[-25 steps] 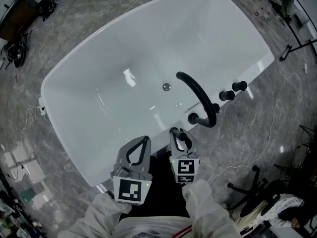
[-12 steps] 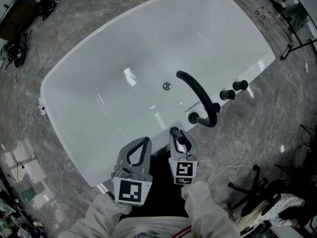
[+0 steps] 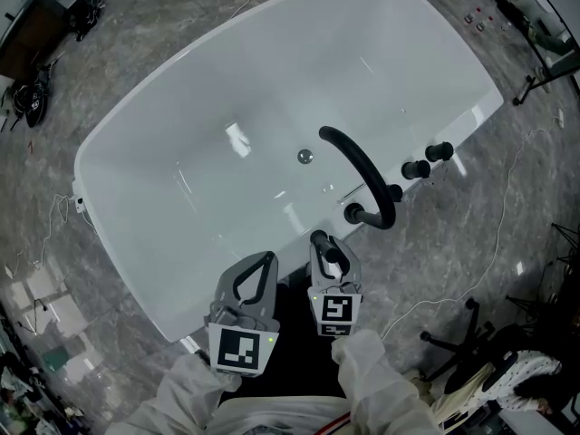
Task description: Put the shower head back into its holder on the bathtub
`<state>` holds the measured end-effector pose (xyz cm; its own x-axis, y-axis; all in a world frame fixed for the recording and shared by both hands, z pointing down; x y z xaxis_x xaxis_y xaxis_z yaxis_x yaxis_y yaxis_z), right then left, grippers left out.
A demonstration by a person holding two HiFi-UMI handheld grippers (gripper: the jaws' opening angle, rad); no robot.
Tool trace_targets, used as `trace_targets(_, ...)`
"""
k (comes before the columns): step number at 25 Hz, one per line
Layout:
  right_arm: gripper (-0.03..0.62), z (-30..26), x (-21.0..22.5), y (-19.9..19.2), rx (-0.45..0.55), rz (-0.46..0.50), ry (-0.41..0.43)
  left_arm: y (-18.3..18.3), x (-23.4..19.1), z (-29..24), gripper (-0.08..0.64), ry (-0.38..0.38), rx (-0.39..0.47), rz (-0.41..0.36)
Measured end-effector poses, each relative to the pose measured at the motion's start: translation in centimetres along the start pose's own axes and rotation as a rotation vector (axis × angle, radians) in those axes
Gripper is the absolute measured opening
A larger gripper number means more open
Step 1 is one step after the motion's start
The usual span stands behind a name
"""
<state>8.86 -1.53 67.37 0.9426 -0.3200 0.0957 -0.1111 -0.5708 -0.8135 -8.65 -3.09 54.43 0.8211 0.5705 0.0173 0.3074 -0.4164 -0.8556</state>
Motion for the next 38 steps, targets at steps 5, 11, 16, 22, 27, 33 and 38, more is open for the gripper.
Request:
trace_targets(5, 0.141, 0.0, 0.1, -0.2, -0.011, -0.011, -0.003, -0.2, 0.2, 0.1, -0.008, -0.001, -0.01, 0.001)
trace_targets(11, 0.186, 0.5, 0.8, -1.0, -0.054, -0.045, -0.01, -0.2, 0.8, 0.1, -0.008, 0.005, -0.012, 0.009)
trace_targets(16, 0.193, 1.4, 0.6, -1.2, -0.081, -0.063, 0.043, -0.1, 0.9, 0.1, -0.008, 0.011, -0.022, 0.003)
trace_targets(22, 0.184, 4.0, 0.4, -1.0, -0.1, -0.068, 0.091, 0.7, 1.0, 0.3, -0.008, 0.035, -0.03, -0.008)
trace_targets(27, 0.132, 7.3, 2.4, 1.5, -0.06, -0.095, 0.093, 1.6, 1.1, 0.5, -0.008, 0.068, -0.046, -0.014)
trace_targets(33, 0.063, 12.1, 6.1, 7.0, 0.045, -0.145, 0.083, 4.9, 1.9, 1.3, -0.008, 0.11, -0.014, -0.018)
trace_targets(38, 0.018, 15.4, 6.7, 10.9, 0.116, -0.173, 0.072, 7.6, 2.8, 3.4, -0.008, 0.116, 0.03, -0.03)
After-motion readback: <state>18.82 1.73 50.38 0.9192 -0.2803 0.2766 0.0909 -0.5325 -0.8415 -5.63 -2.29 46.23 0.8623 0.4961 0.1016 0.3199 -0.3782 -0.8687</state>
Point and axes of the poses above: the fingertips, and each gripper's own axes: z backward along the fingers, x to its right, y out of its top, the point moved 10 cm from there along z, backward along the fingers, and after that the axes turned 4 degrees about -z, right-handed, at the moved point
